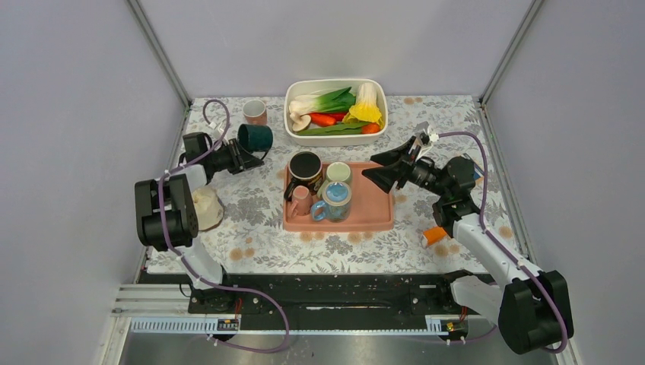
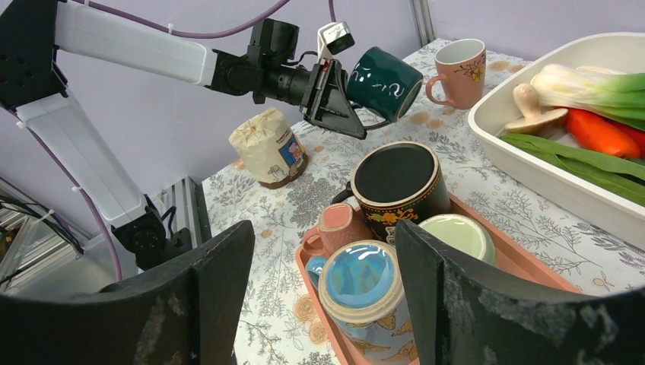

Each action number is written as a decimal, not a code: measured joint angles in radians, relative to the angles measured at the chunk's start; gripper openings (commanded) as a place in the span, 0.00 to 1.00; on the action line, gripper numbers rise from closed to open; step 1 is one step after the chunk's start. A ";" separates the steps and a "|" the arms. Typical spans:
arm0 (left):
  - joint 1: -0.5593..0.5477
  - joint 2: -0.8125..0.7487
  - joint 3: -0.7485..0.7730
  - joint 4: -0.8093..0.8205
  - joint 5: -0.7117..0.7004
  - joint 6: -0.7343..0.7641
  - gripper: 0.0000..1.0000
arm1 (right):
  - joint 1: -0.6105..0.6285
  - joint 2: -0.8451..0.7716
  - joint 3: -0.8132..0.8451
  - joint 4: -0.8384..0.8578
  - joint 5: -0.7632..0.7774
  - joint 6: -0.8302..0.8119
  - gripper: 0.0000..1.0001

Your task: Turn the mug right side up

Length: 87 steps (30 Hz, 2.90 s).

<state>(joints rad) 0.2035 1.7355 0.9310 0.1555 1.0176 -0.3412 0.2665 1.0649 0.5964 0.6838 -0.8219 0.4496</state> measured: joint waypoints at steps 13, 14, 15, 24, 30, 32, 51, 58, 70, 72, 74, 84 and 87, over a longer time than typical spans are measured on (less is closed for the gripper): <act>0.001 0.080 0.121 -0.304 -0.159 0.219 0.00 | -0.001 -0.019 -0.009 0.000 0.001 -0.008 0.78; 0.001 0.084 0.125 -0.316 -0.171 0.226 0.00 | -0.001 -0.021 -0.009 -0.001 0.001 -0.009 0.78; 0.000 0.087 0.131 -0.337 -0.187 0.238 0.00 | -0.002 -0.023 -0.009 -0.001 0.001 -0.010 0.78; -0.029 0.092 0.186 -0.437 -0.349 0.308 0.00 | -0.005 -0.046 -0.014 -0.001 0.002 -0.038 0.78; -0.084 0.082 0.200 -0.486 -0.490 0.360 0.00 | -0.005 -0.085 -0.018 -0.034 0.033 -0.088 0.80; -0.101 0.076 0.208 -0.513 -0.531 0.369 0.00 | -0.006 -0.102 -0.019 -0.049 0.050 -0.114 0.83; -0.172 0.050 0.320 -0.724 -0.839 0.368 0.00 | -0.006 -0.184 -0.056 -0.105 0.124 -0.267 0.93; -0.185 0.090 0.380 -0.763 -0.899 0.370 0.00 | -0.006 -0.185 -0.061 -0.106 0.124 -0.274 0.93; -0.194 0.130 0.385 -0.799 -0.917 0.372 0.18 | -0.006 -0.184 -0.063 -0.106 0.124 -0.279 0.94; -0.195 0.132 0.387 -0.800 -0.917 0.371 0.23 | -0.006 -0.184 -0.063 -0.106 0.124 -0.280 0.94; -0.195 0.135 0.394 -0.806 -0.919 0.371 0.30 | -0.006 -0.184 -0.063 -0.106 0.124 -0.281 0.93; -0.200 0.145 0.438 -0.790 -0.930 0.367 0.54 | -0.007 -0.180 -0.064 -0.106 0.124 -0.282 0.94; -0.210 0.145 0.438 -0.791 -0.935 0.368 0.64 | -0.007 -0.179 -0.064 -0.106 0.124 -0.282 0.93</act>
<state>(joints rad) -0.0063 1.8809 1.3685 -0.6353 0.0822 0.0265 0.2596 0.8864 0.5320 0.5781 -0.6979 0.1680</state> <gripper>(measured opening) 0.559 0.932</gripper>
